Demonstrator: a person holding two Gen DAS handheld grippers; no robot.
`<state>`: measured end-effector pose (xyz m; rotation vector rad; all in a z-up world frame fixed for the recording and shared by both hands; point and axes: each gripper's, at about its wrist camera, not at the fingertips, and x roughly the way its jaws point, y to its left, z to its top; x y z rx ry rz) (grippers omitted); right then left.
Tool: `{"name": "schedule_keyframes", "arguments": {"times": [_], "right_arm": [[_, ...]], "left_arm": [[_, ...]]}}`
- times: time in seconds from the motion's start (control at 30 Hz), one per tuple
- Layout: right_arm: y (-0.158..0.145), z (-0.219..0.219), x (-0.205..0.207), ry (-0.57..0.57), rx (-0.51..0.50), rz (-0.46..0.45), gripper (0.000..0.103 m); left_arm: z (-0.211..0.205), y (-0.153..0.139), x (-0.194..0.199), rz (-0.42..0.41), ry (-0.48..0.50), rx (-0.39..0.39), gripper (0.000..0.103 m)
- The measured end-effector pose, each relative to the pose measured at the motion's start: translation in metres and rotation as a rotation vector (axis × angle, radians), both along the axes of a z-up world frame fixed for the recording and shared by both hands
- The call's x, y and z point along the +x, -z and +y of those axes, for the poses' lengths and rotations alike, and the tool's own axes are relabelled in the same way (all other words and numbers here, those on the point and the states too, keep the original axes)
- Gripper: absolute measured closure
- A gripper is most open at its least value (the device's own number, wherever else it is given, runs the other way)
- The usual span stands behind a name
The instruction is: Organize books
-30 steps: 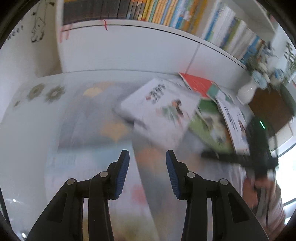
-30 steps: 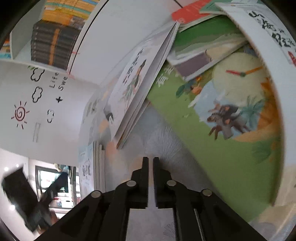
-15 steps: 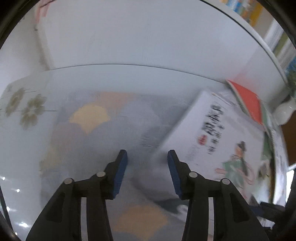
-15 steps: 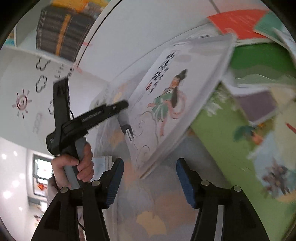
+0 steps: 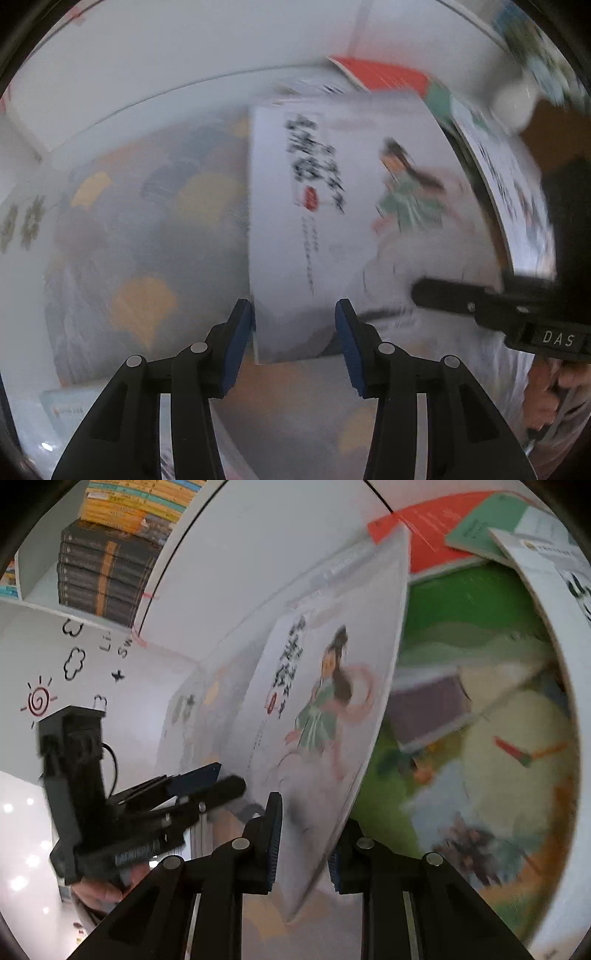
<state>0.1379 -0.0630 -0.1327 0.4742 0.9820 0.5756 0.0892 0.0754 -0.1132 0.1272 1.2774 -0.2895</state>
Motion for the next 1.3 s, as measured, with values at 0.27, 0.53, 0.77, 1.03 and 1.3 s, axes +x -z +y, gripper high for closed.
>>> {"name": "schedule_keyframes", "arguments": {"times": [0.27, 0.53, 0.77, 1.03, 1.3], "right_arm": [[0.011, -0.013, -0.046, -0.024, -0.063, -0.041, 0.092], [0.024, -0.031, -0.055, 0.144, 0.124, -0.006, 0.088], [0.021, -0.015, -0.055, 0.227, 0.156, -0.069, 0.081], [-0.001, 0.007, -0.091, 0.260, -0.078, -0.325, 0.097], [-0.013, 0.004, -0.138, 0.177, -0.058, -0.362, 0.099]], "left_arm": [[-0.012, 0.008, -0.051, 0.014, 0.007, -0.087, 0.061], [-0.014, 0.007, -0.078, -0.026, -0.001, -0.059, 0.061], [0.009, 0.007, -0.100, -0.026, -0.045, -0.101, 0.061], [0.027, -0.009, -0.131, -0.096, -0.074, -0.083, 0.061], [0.043, -0.014, -0.144, -0.120, -0.111, -0.109, 0.061]]}}
